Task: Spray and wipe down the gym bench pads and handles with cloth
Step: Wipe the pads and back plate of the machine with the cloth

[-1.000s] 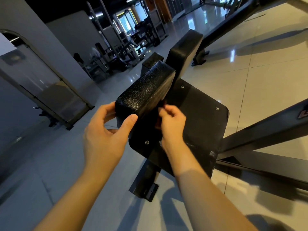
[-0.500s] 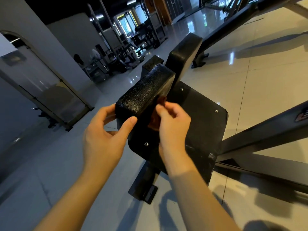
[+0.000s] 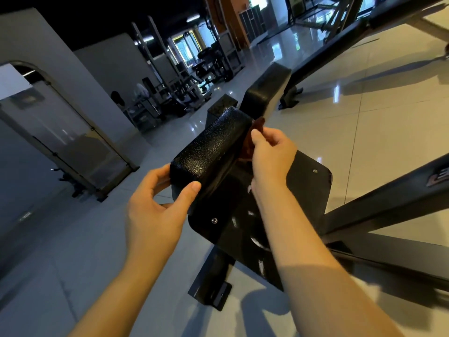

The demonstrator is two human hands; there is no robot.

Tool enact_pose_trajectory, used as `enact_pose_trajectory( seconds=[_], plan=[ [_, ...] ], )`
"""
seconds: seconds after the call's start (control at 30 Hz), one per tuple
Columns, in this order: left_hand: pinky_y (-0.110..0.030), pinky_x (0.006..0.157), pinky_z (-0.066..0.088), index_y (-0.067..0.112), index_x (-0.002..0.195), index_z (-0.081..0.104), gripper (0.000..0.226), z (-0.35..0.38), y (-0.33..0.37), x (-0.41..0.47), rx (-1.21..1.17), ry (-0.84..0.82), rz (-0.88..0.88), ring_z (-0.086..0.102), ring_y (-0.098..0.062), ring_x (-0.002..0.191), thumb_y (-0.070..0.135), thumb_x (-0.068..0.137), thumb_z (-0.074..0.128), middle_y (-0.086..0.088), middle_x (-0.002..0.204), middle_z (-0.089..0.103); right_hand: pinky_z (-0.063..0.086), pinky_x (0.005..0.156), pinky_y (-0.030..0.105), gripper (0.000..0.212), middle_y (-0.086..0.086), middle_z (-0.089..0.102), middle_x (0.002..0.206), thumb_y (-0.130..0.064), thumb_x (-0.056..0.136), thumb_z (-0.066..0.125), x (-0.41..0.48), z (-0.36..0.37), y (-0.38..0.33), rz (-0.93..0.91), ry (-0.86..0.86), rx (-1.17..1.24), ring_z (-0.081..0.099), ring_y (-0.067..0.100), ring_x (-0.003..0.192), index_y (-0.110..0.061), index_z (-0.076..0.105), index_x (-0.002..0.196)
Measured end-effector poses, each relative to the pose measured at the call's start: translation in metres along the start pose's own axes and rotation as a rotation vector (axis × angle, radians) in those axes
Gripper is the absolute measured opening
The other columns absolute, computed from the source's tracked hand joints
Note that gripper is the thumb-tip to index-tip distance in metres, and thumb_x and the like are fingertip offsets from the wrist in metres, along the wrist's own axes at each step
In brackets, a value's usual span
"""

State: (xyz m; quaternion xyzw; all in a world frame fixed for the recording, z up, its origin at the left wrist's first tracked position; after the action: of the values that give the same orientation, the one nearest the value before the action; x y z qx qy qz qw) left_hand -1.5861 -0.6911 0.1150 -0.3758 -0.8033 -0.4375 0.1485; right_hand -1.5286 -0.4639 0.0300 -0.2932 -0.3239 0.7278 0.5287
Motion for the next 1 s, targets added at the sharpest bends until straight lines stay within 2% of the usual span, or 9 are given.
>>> enact_pose_trajectory(
  seconds=[0.07, 0.2, 0.33, 0.53, 0.6, 0.7, 0.83, 0.93, 1.0],
  plan=[
    [-0.008, 0.066, 0.05, 0.031, 0.127, 0.065, 0.046, -0.001, 0.001, -0.001, 0.011, 0.0, 0.002, 0.061, 0.018, 0.093, 0.04, 0.084, 0.077, 0.025, 0.115, 0.066, 0.062, 0.078, 0.041, 0.009, -0.001, 0.074, 0.084, -0.012, 0.094, 0.069, -0.045, 0.002, 0.017, -0.036, -0.031, -0.017, 0.072, 0.014, 0.081, -0.018, 0.075, 0.092],
    [-0.015, 0.065, 0.052, 0.031, 0.128, 0.065, 0.047, -0.001, 0.003, 0.002, 0.027, -0.013, 0.009, 0.063, 0.018, 0.086, 0.039, 0.084, 0.078, 0.021, 0.117, 0.068, 0.06, 0.07, 0.035, 0.011, 0.002, 0.072, 0.081, -0.01, 0.095, 0.068, -0.125, 0.005, 0.041, 0.02, -0.15, 0.027, 0.071, 0.017, 0.077, -0.017, 0.073, 0.088],
    [-0.013, 0.068, 0.053, 0.03, 0.127, 0.066, 0.047, -0.002, 0.005, 0.003, 0.04, -0.018, 0.03, 0.063, 0.018, 0.086, 0.04, 0.083, 0.079, 0.022, 0.116, 0.068, 0.056, 0.074, 0.029, 0.014, -0.003, 0.07, 0.078, -0.007, 0.092, 0.07, -0.088, 0.004, 0.011, -0.168, -0.152, -0.061, 0.068, 0.008, 0.075, -0.018, 0.073, 0.083],
    [-0.024, 0.081, 0.056, 0.031, 0.128, 0.067, 0.054, -0.004, 0.002, 0.003, 0.038, -0.005, 0.004, 0.064, 0.013, 0.095, 0.052, 0.079, 0.076, 0.019, 0.118, 0.07, 0.06, 0.081, 0.053, 0.011, 0.004, 0.072, 0.083, -0.014, 0.093, 0.068, 0.002, 0.001, -0.008, -0.041, -0.026, -0.142, 0.071, 0.023, 0.084, -0.019, 0.072, 0.084],
    [-0.031, 0.091, 0.057, 0.031, 0.131, 0.066, 0.06, -0.004, 0.002, 0.003, 0.037, 0.016, 0.003, 0.063, 0.009, 0.107, 0.057, 0.077, 0.074, 0.019, 0.121, 0.069, 0.061, 0.079, 0.048, 0.011, 0.002, 0.072, 0.083, -0.014, 0.094, 0.068, -0.029, 0.0, -0.011, -0.086, -0.049, -0.123, 0.071, 0.018, 0.083, -0.019, 0.073, 0.085],
    [-0.04, 0.097, 0.057, 0.03, 0.134, 0.064, 0.06, -0.006, 0.001, 0.001, 0.053, 0.038, 0.001, 0.061, 0.003, 0.117, 0.055, 0.08, 0.075, 0.018, 0.124, 0.069, 0.06, 0.077, 0.029, 0.007, -0.005, 0.071, 0.086, -0.015, 0.095, 0.068, -0.101, 0.001, -0.001, -0.119, -0.206, -0.074, 0.07, 0.008, 0.086, -0.018, 0.073, 0.092],
    [-0.016, 0.083, 0.055, 0.029, 0.134, 0.064, 0.059, -0.004, 0.002, 0.0, 0.061, 0.032, 0.024, 0.062, 0.006, 0.113, 0.054, 0.081, 0.074, 0.017, 0.122, 0.069, 0.059, 0.075, 0.026, 0.007, -0.005, 0.071, 0.082, -0.012, 0.095, 0.068, -0.11, 0.002, -0.002, -0.123, -0.207, -0.007, 0.069, 0.006, 0.081, -0.016, 0.072, 0.09],
    [-0.02, 0.085, 0.054, 0.028, 0.135, 0.064, 0.064, -0.002, 0.002, -0.002, 0.033, 0.051, 0.018, 0.062, 0.003, 0.117, 0.058, 0.078, 0.072, 0.018, 0.124, 0.068, 0.053, 0.069, 0.025, 0.018, -0.003, 0.067, 0.075, -0.008, 0.092, 0.069, -0.044, 0.004, -0.008, -0.111, -0.09, -0.003, 0.063, 0.005, 0.07, -0.019, 0.068, 0.079],
    [-0.018, 0.083, 0.053, 0.029, 0.135, 0.063, 0.065, -0.001, 0.001, -0.004, 0.018, 0.049, 0.018, 0.061, 0.002, 0.118, 0.058, 0.078, 0.07, 0.018, 0.125, 0.068, 0.057, 0.075, 0.034, 0.018, -0.001, 0.068, 0.078, -0.01, 0.092, 0.069, 0.0, 0.005, -0.003, -0.052, -0.048, -0.058, 0.065, 0.011, 0.075, -0.021, 0.067, 0.078]
  ],
)
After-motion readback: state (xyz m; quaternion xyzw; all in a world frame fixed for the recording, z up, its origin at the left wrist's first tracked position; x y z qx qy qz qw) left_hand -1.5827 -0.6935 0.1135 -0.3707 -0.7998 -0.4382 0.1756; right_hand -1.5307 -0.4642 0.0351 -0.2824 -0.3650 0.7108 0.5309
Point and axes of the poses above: each hand's wrist, its own x-axis towards the middle knuckle, its own z-axis out of the palm, y = z × x, the point moved 7 cm from there along x, towards the middle knuckle
